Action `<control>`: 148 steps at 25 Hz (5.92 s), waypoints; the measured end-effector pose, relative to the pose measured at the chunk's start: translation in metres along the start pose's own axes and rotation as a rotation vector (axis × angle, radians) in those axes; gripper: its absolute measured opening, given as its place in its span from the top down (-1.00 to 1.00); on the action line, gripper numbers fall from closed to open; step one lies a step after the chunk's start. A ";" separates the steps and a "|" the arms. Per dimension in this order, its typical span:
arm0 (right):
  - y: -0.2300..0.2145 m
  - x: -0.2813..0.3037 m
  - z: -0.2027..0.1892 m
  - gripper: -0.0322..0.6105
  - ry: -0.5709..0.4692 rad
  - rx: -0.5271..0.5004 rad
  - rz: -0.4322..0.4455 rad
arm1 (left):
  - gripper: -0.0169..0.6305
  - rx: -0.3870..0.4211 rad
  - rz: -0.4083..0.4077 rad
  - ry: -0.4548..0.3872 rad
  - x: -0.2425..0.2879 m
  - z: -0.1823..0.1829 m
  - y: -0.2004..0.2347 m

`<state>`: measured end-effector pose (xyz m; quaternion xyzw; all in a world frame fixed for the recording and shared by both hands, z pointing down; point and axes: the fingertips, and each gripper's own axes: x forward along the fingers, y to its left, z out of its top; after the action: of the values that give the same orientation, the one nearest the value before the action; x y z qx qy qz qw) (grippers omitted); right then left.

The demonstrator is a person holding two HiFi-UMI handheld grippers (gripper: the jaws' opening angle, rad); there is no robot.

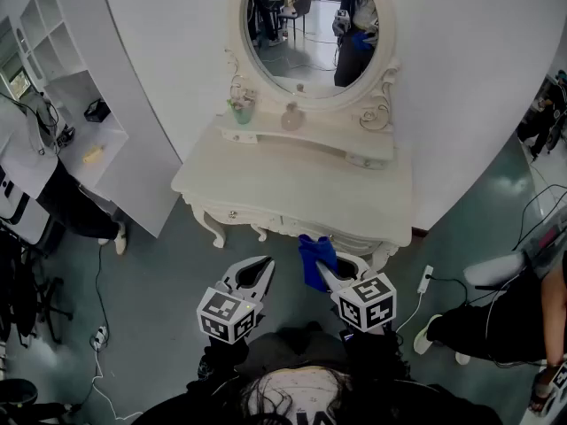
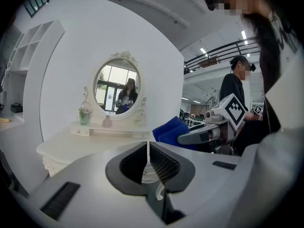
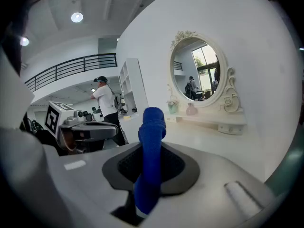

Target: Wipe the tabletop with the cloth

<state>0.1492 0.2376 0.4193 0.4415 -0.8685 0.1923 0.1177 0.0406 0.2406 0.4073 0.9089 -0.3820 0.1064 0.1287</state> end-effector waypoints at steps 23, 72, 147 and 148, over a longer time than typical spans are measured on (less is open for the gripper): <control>0.069 0.036 -0.019 0.66 0.013 0.011 -0.013 | 0.95 -0.021 -0.034 -0.005 -0.056 -0.024 0.039; -0.186 0.214 0.095 0.66 0.018 0.043 -0.089 | 0.95 -0.036 -0.034 0.053 0.186 0.059 0.188; -0.441 0.310 0.070 0.67 0.567 -0.451 -0.768 | 0.94 -0.010 -0.457 0.246 0.308 0.064 0.304; -0.446 0.302 0.068 0.67 0.571 -0.447 -0.778 | 0.94 -0.006 -0.459 0.246 0.310 0.064 0.299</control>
<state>0.3337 -0.2491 0.5741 0.6251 -0.5938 0.0573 0.5033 0.0435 -0.1880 0.4825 0.9517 -0.1476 0.1830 0.1975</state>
